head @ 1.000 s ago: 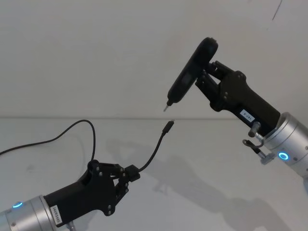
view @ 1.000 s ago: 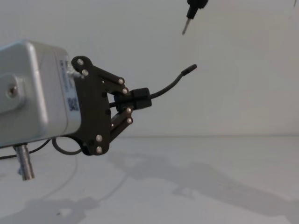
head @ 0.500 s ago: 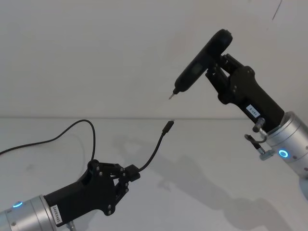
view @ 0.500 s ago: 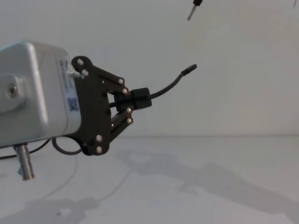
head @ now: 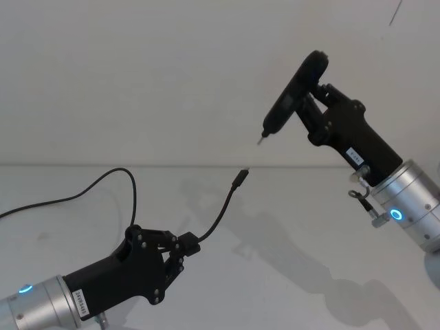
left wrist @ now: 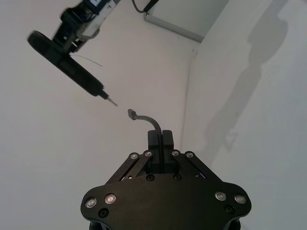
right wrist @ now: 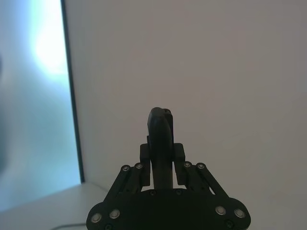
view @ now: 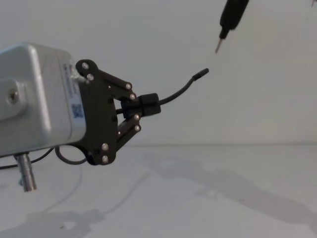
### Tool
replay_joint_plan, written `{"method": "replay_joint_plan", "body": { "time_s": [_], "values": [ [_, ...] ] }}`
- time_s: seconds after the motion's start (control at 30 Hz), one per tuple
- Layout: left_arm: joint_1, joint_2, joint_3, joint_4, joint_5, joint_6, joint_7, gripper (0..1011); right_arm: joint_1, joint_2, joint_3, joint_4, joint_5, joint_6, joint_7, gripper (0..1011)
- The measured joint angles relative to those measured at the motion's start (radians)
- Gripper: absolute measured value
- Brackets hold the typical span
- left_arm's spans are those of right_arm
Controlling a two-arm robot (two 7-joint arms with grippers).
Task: Pick up the data cable with the one hand.
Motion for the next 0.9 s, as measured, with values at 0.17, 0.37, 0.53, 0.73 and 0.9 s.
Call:
{"method": "replay_joint_plan", "body": {
  "time_s": [0.17, 0.37, 0.53, 0.73, 0.9],
  "values": [
    [0.0, 0.0, 0.0, 0.0, 0.0, 0.0, 0.0, 48, 0.002, 0.014, -0.006, 0.0, -0.024, 0.038, -0.035, 284],
    [0.0, 0.0, 0.0, 0.0, 0.0, 0.0, 0.0, 48, 0.001, 0.031, -0.009, -0.004, -0.03, 0.083, -0.061, 284],
    [0.0, 0.0, 0.0, 0.0, 0.0, 0.0, 0.0, 48, -0.003, 0.04, -0.009, -0.009, -0.025, 0.107, -0.072, 284],
    [0.0, 0.0, 0.0, 0.0, 0.0, 0.0, 0.0, 48, -0.007, 0.047, -0.007, -0.019, -0.005, 0.126, -0.075, 284],
    [0.0, 0.0, 0.0, 0.0, 0.0, 0.0, 0.0, 48, -0.011, 0.048, -0.003, -0.027, 0.019, 0.136, -0.075, 284]
  ]
}}
